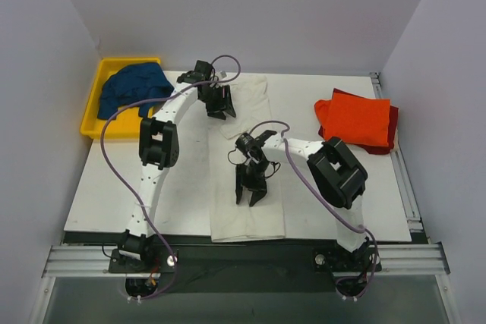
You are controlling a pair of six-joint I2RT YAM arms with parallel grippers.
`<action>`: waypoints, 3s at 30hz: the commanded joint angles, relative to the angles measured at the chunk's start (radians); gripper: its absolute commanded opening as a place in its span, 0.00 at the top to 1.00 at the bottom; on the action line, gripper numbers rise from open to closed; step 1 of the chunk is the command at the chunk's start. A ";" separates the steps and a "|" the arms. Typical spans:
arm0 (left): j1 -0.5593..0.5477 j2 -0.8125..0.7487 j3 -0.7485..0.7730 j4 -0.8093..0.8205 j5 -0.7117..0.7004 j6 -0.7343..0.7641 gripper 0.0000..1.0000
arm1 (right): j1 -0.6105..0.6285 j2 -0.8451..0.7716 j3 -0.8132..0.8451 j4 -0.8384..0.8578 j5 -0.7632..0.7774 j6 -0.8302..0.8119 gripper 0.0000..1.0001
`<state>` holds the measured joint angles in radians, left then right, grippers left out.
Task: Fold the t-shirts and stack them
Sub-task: Rotate the tshirt 90 degrees, then grab the bottom of the folded rectangular tshirt with both arms
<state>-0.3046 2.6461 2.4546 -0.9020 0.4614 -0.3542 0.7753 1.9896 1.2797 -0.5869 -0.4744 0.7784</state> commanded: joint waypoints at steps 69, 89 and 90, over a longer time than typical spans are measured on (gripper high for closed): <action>-0.416 -1.545 -2.004 0.410 -0.248 -0.562 0.33 | 0.081 -0.468 -0.485 0.007 0.125 -0.070 0.65; -0.416 -1.468 -2.017 0.394 -0.227 -0.534 0.77 | 0.082 -0.422 -0.480 0.018 0.134 -0.065 0.89; -0.416 -1.473 -2.020 0.394 -0.225 -0.532 0.80 | 0.082 -0.420 -0.480 0.019 0.132 -0.064 0.94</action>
<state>-0.7147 1.1698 0.4603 -0.4889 0.2695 -0.9085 0.8524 1.5616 0.7753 -0.5308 -0.3428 0.7074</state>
